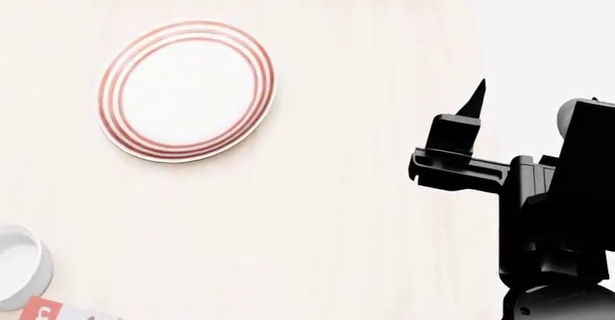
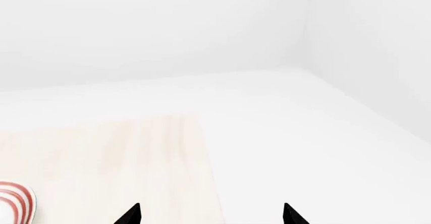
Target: Pick the akita bowl next to the ramekin and place it on the plate.
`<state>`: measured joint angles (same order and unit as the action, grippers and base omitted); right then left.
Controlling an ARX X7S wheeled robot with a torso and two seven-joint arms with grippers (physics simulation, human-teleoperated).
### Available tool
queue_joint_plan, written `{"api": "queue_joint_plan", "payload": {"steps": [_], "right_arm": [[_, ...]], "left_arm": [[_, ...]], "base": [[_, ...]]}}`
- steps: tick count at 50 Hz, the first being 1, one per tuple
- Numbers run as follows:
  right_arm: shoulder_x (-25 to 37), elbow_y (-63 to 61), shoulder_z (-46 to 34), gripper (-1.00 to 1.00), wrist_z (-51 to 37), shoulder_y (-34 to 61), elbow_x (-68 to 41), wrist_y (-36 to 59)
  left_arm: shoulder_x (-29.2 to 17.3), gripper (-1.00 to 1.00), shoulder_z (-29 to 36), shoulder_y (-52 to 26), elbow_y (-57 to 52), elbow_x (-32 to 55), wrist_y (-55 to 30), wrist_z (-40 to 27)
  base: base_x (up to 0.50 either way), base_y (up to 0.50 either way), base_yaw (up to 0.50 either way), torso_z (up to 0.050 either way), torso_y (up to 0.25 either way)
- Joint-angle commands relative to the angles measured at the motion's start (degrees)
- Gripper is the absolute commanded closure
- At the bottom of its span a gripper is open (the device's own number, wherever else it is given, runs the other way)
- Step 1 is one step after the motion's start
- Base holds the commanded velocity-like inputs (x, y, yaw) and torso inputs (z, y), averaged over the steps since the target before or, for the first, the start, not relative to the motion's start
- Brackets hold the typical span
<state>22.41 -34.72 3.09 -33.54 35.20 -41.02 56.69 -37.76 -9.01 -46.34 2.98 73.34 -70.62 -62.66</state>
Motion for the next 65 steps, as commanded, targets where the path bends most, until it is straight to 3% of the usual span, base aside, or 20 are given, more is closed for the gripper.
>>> {"api": "queue_joint_plan", "payload": {"steps": [1,44,65], "right_arm": [[-1.0,0.27,1.16,-1.0,0.84,0.25,0.72,0.01],[-0.52,0.54,0.88,-1.0,0.05,0.36,-0.16,-0.35],[-0.21,0.77,0.63,-1.0,-0.15,0.26,-0.33,-0.87]], "left_arm": [[1.15,-1.0,-1.68,1.02,-1.69,-0.67,0.99,1.76],[0.58,-1.0,-2.57,1.63,-2.09,0.36,2.2,0.77],[1.46,-1.0,-2.54,6.65,-1.52,-1.31,4.84,2.0]], "base": [[0.0,0.0,0.0,0.0,-0.186],[0.0,0.0,0.0,0.0,-0.022],[0.0,0.0,0.0,0.0,0.0]]}}
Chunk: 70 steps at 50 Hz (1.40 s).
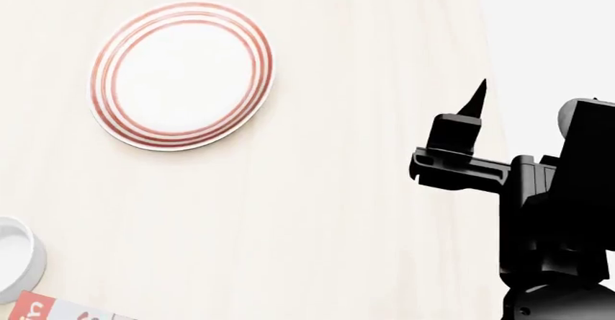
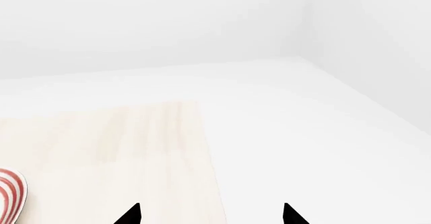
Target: Pick the akita bowl next to the ramekin and place it on the plate.
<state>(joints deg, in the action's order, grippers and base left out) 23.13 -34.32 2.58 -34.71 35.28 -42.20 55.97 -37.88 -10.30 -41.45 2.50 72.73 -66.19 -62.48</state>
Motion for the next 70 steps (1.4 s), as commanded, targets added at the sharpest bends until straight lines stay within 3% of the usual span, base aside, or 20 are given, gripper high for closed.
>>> {"api": "queue_joint_plan", "payload": {"steps": [1,12,13,43,56,65,66,70], "right_arm": [[-0.95,0.19,1.27,-1.0,0.8,0.32,0.57,0.21],[-0.82,0.54,1.04,-1.0,0.88,0.09,0.66,-0.36],[-0.81,0.61,1.0,-1.0,0.92,0.05,0.71,-0.47],[-0.49,0.25,1.14,-1.0,0.02,0.13,-0.25,-0.26],[-0.36,0.67,0.74,-1.0,0.13,-0.08,0.03,-1.04],[-0.29,0.93,0.52,-1.0,0.16,-0.22,0.11,-1.48],[-0.29,0.71,0.62,-1.0,-0.03,-0.13,-0.14,-1.18],[-0.23,0.83,0.5,-1.0,0.04,-0.18,-0.04,-1.45]], "left_arm": [[1.58,-1.0,-1.23,1.74,-1.0,-0.69,0.41,1.77],[1.04,-1.0,-0.57,1.04,-1.27,-0.2,-0.55,1.49],[1.11,1.0,-0.57,1.01,-1.24,-0.23,-0.4,1.6],[-2.17,1.0,0.85,-0.58,-3.38,0.06,-2.59,0.62],[-5.75,1.0,16.44,-21.73,-0.94,-7.94,-5.58,13.17],[-3.28,1.0,31.01,-38.74,4.4,-17.4,-2.34,28.12],[-1.31,1.0,33.46,-43.36,6.89,-18.94,-0.62,32.62],[0.95,1.0,40.22,-50.06,10.14,-23.11,-0.06,38.59]], "base": [[0.0,0.0,0.0,0.0,0.0],[0.0,0.0,0.0,0.0,0.0],[0.0,0.0,0.0,0.0,0.0],[0.0,0.0,0.0,0.0,0.0],[0.0,0.0,0.0,0.0,0.0],[0.0,0.0,0.0,0.0,0.0],[0.0,0.0,0.0,0.0,0.0],[0.0,0.0,0.0,0.0,0.0]]}}
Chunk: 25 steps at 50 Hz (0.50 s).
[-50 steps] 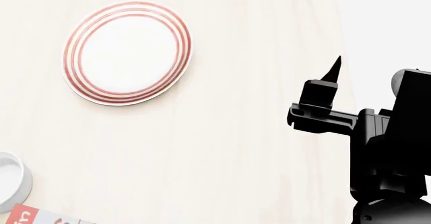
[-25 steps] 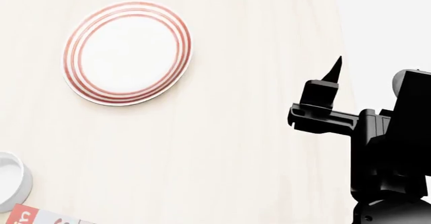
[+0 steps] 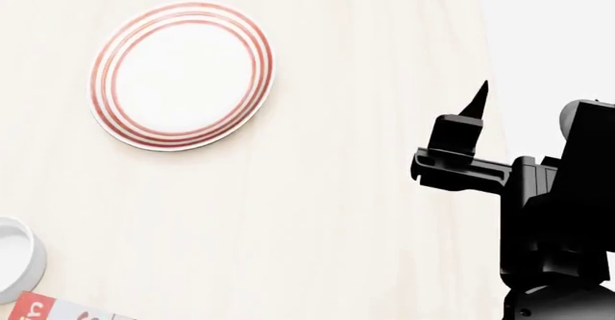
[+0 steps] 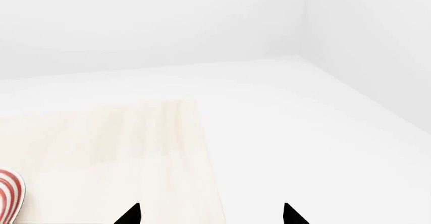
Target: Pick the akita bowl next to the ramekin and place it on the plate.
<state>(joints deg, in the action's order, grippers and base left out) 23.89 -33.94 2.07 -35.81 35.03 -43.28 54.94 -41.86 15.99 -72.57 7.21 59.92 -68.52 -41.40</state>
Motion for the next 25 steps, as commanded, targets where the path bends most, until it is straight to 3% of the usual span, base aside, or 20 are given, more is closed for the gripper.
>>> {"api": "queue_joint_plan", "payload": {"steps": [1,8,25], "right_arm": [[-0.98,0.46,1.04,-1.0,1.11,0.09,0.99,-0.41],[-0.85,0.25,1.03,-1.0,0.96,0.11,0.74,-0.33],[-0.71,0.28,0.77,-1.0,0.7,0.26,0.46,-0.47]], "left_arm": [[5.39,1.0,15.25,-19.98,6.06,-11.04,2.72,19.04],[8.94,1.0,21.36,-26.91,9.46,-15.99,7.0,25.62],[14.86,1.0,21.29,-29.47,14.82,-23.64,24.63,25.93]], "base": [[0.0,0.0,0.0,0.0,0.0],[0.0,0.0,0.0,0.0,0.0],[0.0,0.0,0.0,0.0,0.0]]}}
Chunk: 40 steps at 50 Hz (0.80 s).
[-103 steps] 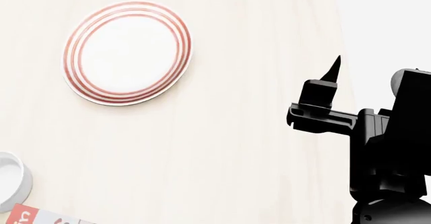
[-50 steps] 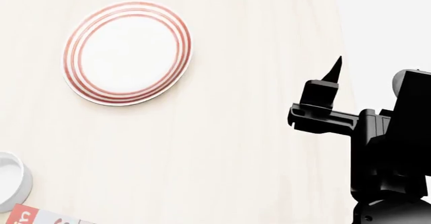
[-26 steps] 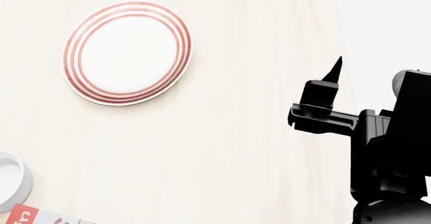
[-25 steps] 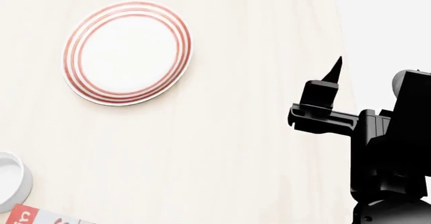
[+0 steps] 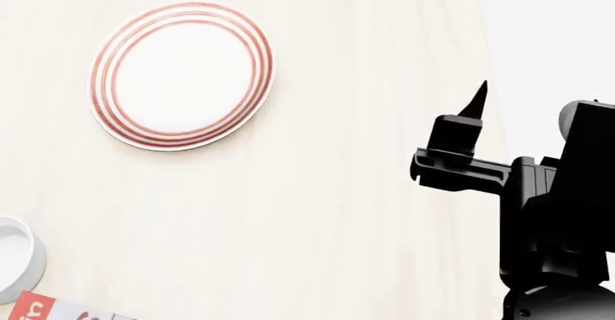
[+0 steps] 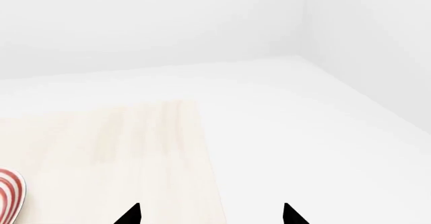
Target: Pick the akita bowl next to the ramekin and place it on the plate.
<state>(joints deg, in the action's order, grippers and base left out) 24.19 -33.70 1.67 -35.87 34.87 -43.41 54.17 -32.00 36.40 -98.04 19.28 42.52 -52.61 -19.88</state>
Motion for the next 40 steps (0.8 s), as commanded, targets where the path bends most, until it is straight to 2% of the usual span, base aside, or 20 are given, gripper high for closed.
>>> {"api": "queue_joint_plan", "payload": {"steps": [1,15,27,34,40], "right_arm": [[-1.01,0.01,1.19,-1.0,0.7,0.45,0.51,0.35],[-0.83,0.1,1.04,-1.0,0.66,0.37,0.32,0.03],[-0.76,0.26,1.14,-1.0,0.48,0.38,-0.03,-0.08],[-0.7,0.44,0.98,-1.0,0.5,0.36,-0.01,-0.33],[-0.61,0.61,0.9,-1.0,0.55,0.3,-0.02,-0.55]], "left_arm": [[5.18,1.0,0.79,-4.1,2.9,-6.54,9.45,4.25],[10.6,1.0,0.82,-4.65,10.98,-11.22,20.52,3.05],[16.95,1.0,4.27,-8.98,25.14,-13.43,25.07,11.23],[21.53,1.0,7.2,-12.67,36.41,-15.37,27.87,18.47],[23.17,1.0,8.58,-13.23,39.69,-15.77,27.16,21.59]], "base": [[0.0,0.0,0.0,0.0,0.0],[0.0,0.0,0.0,0.0,0.0],[0.0,0.0,0.0,0.0,0.0],[0.0,0.0,0.0,0.0,0.002],[0.0,0.0,0.0,0.0,0.0]]}}
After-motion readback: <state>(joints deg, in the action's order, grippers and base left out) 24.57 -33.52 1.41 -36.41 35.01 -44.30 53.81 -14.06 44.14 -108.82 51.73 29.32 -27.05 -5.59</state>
